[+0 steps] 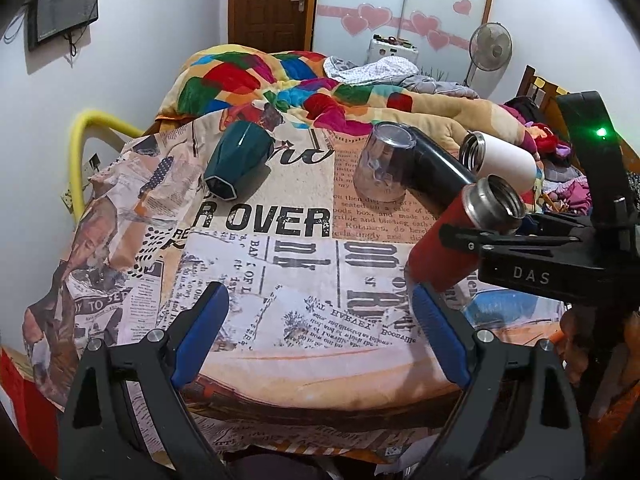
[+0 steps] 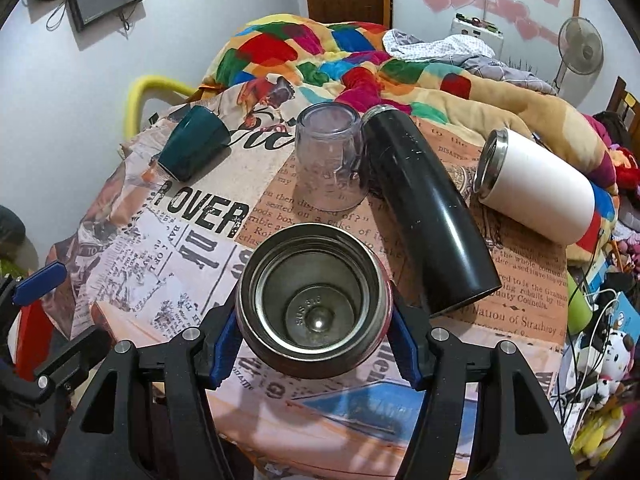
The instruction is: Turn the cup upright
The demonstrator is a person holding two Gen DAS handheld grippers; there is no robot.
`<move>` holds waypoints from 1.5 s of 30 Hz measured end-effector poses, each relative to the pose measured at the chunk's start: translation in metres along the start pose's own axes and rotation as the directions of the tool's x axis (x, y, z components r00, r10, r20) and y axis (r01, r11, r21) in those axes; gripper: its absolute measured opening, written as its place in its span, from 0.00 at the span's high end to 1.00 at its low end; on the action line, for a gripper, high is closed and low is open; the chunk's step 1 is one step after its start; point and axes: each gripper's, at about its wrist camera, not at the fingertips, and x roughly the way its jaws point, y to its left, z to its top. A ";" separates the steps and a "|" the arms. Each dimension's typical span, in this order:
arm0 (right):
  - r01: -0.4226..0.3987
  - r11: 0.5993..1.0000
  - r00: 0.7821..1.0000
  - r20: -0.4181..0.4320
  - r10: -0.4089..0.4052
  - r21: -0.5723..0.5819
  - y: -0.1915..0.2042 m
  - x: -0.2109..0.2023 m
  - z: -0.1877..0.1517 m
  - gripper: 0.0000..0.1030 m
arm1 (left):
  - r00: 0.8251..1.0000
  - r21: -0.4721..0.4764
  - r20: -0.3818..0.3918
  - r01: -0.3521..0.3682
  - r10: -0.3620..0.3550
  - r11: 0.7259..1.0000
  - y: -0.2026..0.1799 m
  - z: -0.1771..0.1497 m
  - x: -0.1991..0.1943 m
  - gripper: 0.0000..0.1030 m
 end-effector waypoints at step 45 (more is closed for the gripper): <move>0.102 0.993 0.685 0.720 -0.112 0.057 0.035 -0.306 -0.088 0.00 | 0.767 0.045 0.641 -0.023 -0.011 0.999 -0.067 -0.019 -0.279 0.00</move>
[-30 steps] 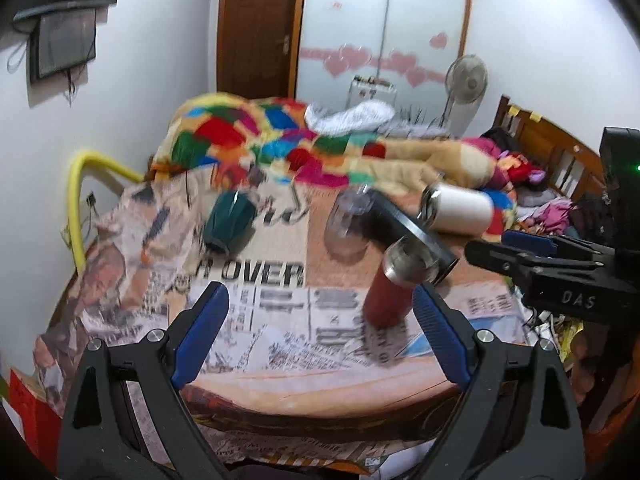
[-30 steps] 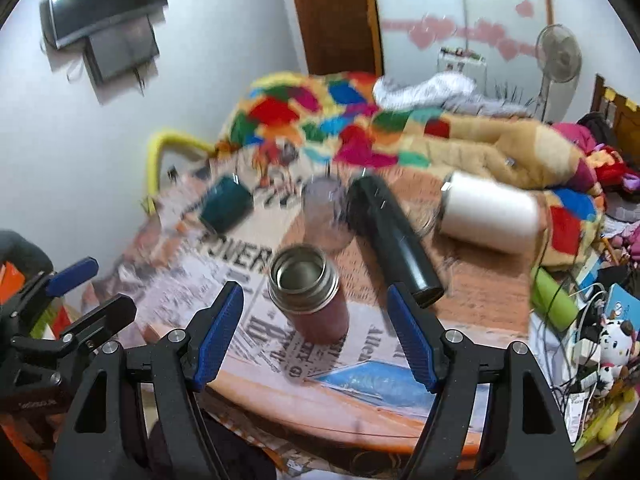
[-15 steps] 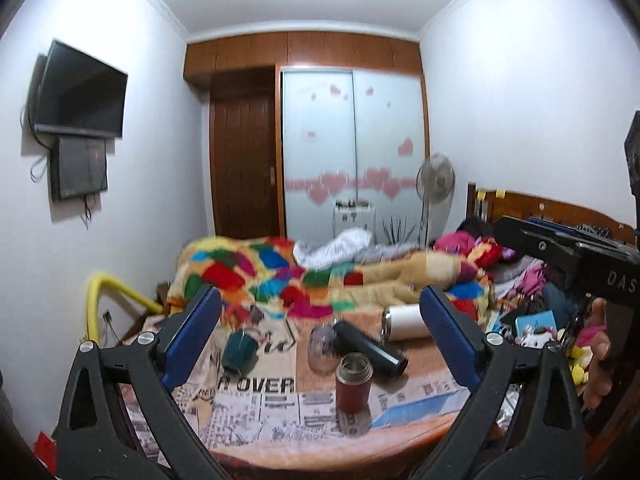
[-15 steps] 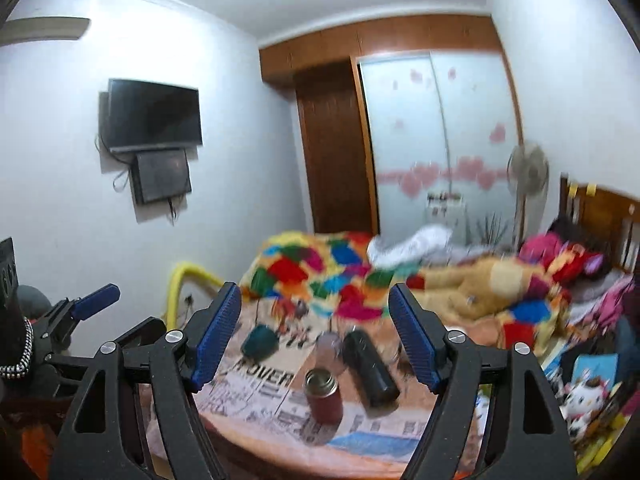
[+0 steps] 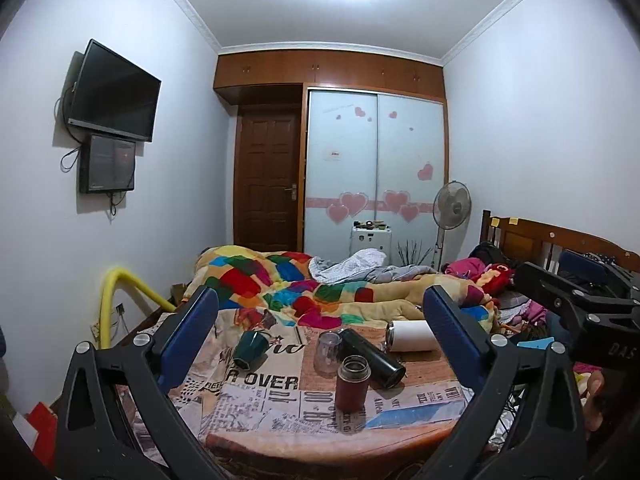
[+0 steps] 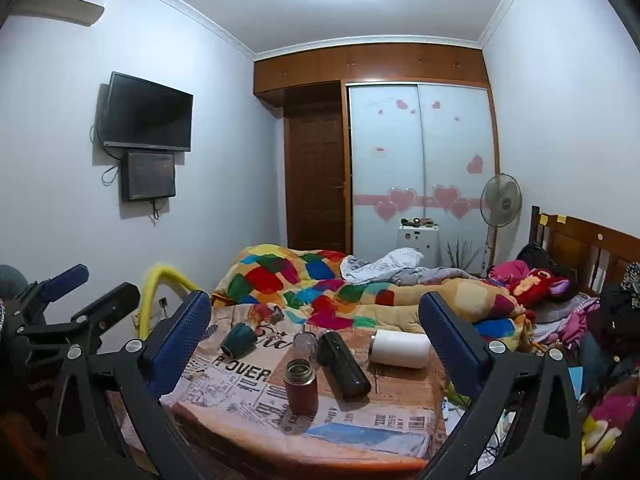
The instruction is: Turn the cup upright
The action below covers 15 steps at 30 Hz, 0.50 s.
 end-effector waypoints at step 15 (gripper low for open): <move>-0.014 1.000 0.999 -0.032 0.014 0.012 -0.005 -0.016 -0.009 0.00 | 1.000 -0.015 -0.019 -0.017 0.017 1.000 0.000 -0.004 -0.006 0.00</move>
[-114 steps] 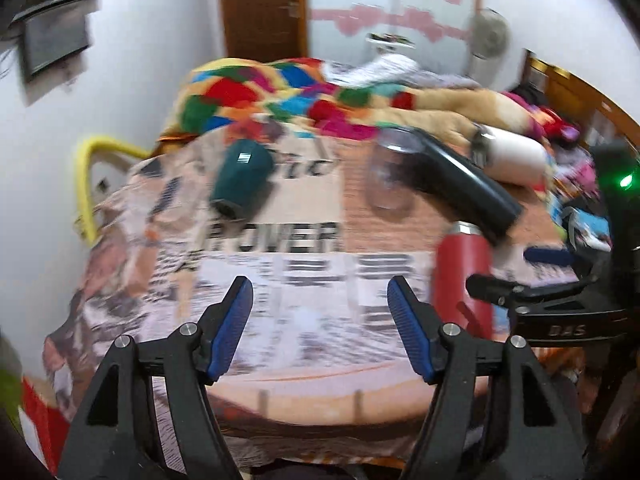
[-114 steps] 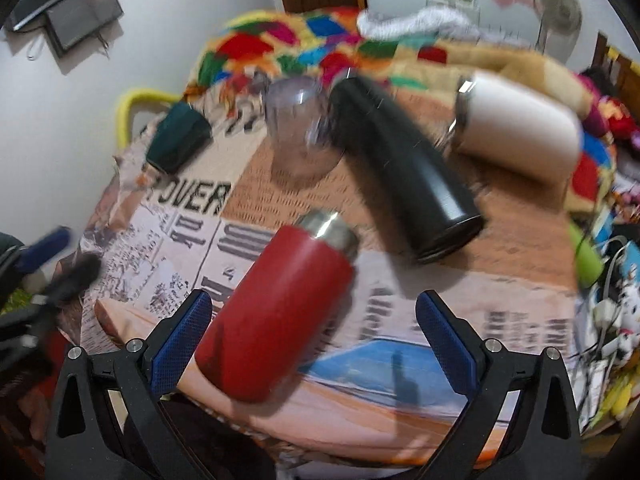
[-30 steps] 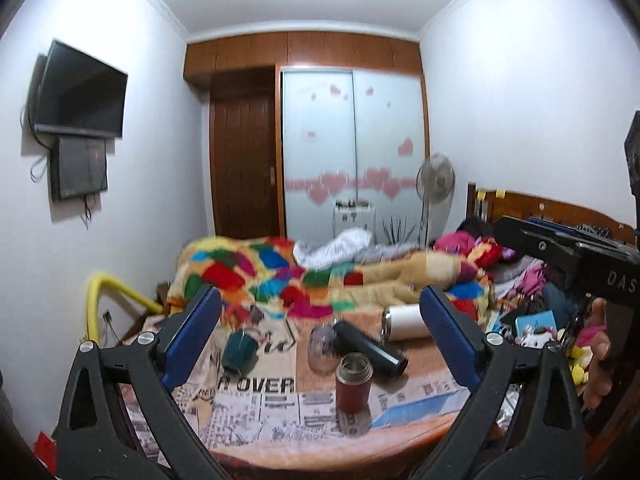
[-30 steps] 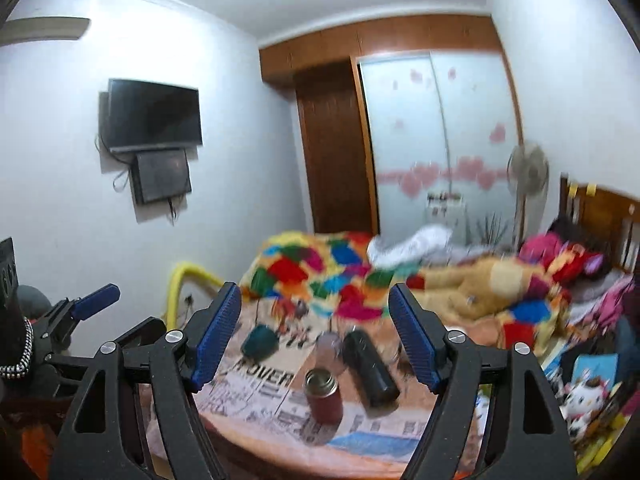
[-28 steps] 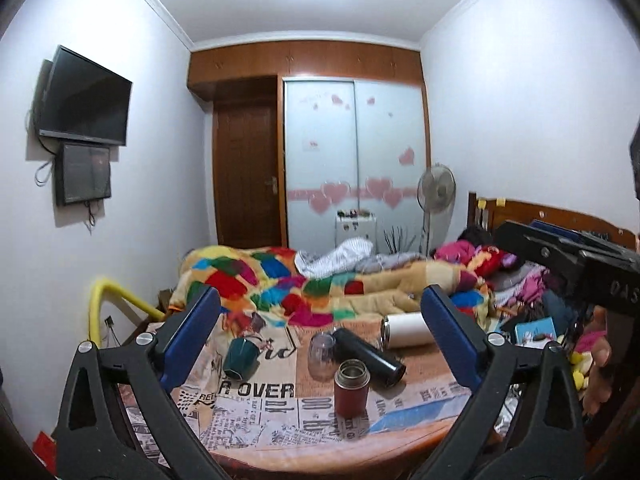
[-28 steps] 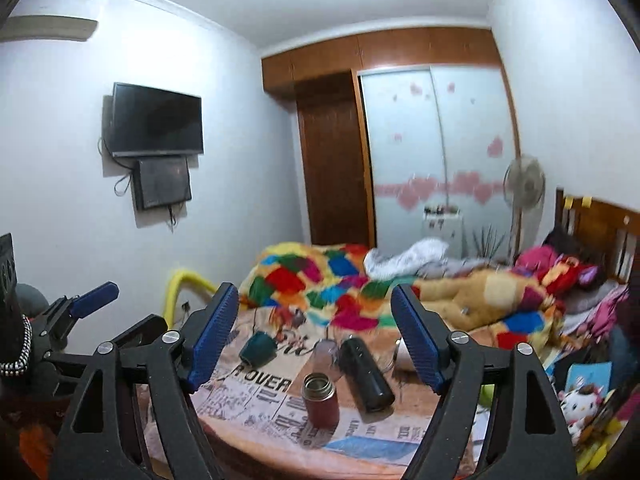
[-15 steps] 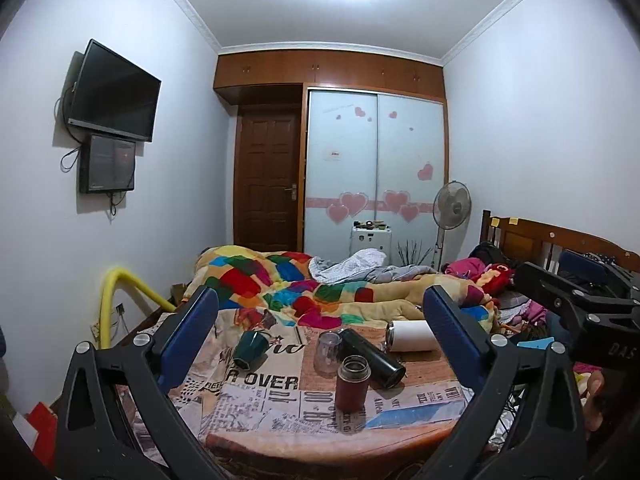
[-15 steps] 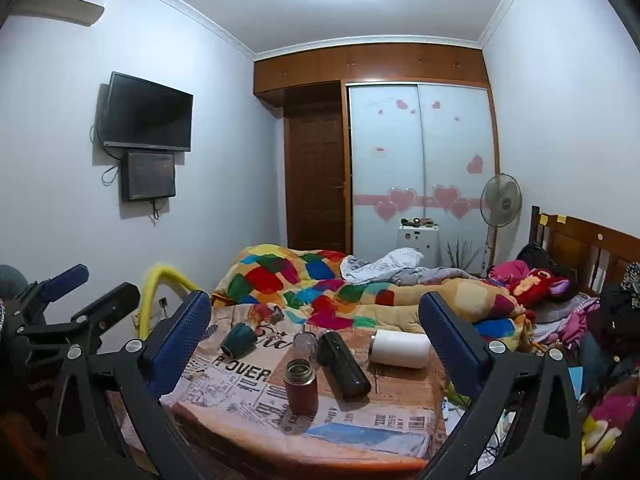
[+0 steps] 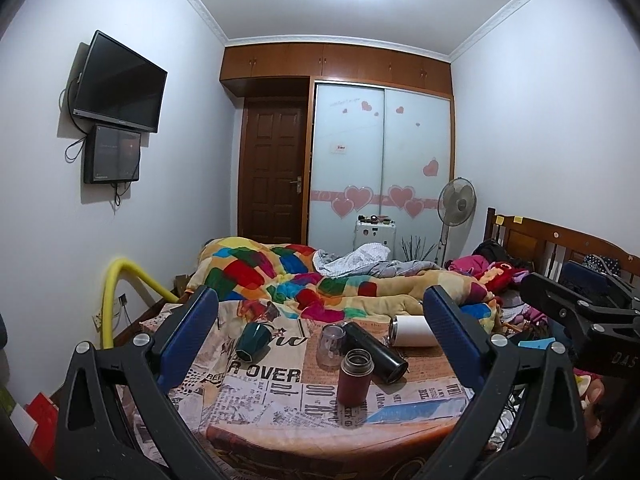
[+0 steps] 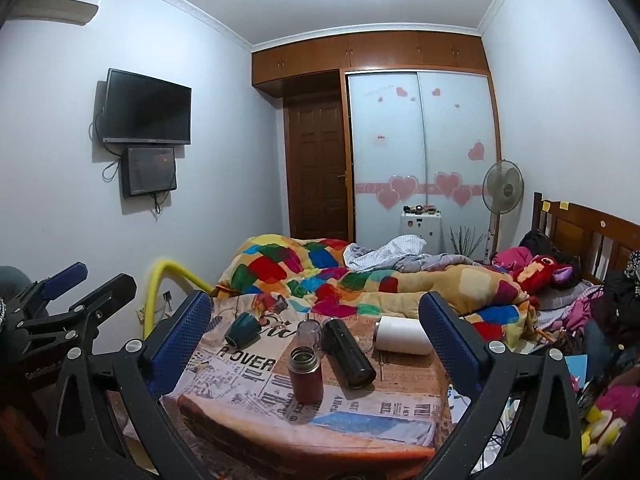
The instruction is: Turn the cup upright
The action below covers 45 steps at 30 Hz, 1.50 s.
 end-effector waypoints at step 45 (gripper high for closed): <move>-0.003 1.000 1.000 -0.015 0.003 -0.025 0.006 0.006 -0.001 0.00 | 0.999 0.000 -0.019 0.031 -0.031 1.000 -0.003 0.005 0.009 0.00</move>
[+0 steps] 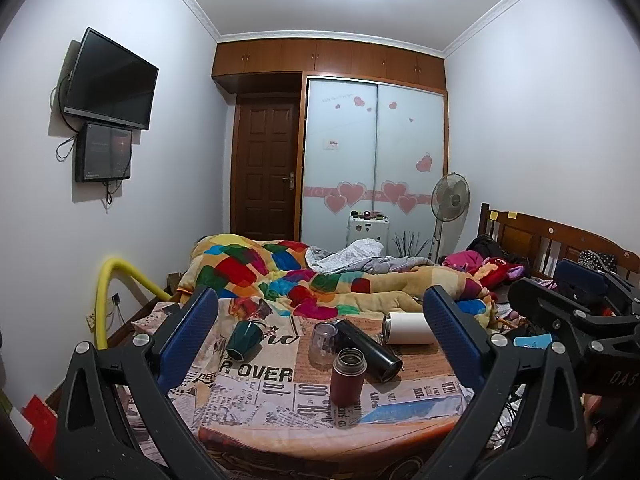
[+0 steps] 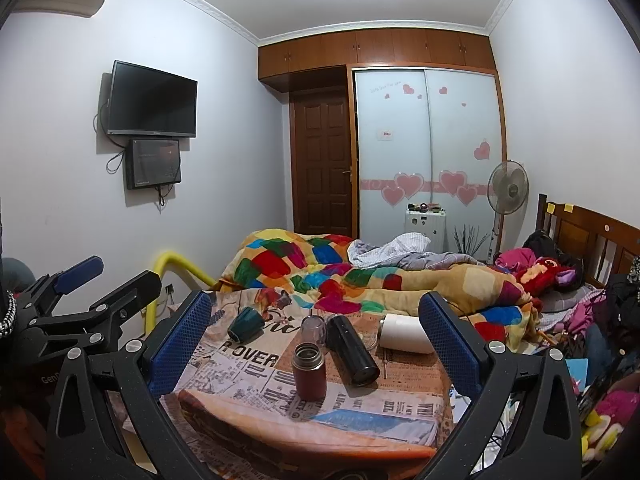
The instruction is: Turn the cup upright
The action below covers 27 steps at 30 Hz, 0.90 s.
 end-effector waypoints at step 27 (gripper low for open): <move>0.020 1.000 1.000 -0.004 -0.020 -0.004 0.004 0.000 0.003 0.00 | 1.000 -0.009 -0.017 0.011 -0.011 1.000 0.005 -0.002 0.004 0.00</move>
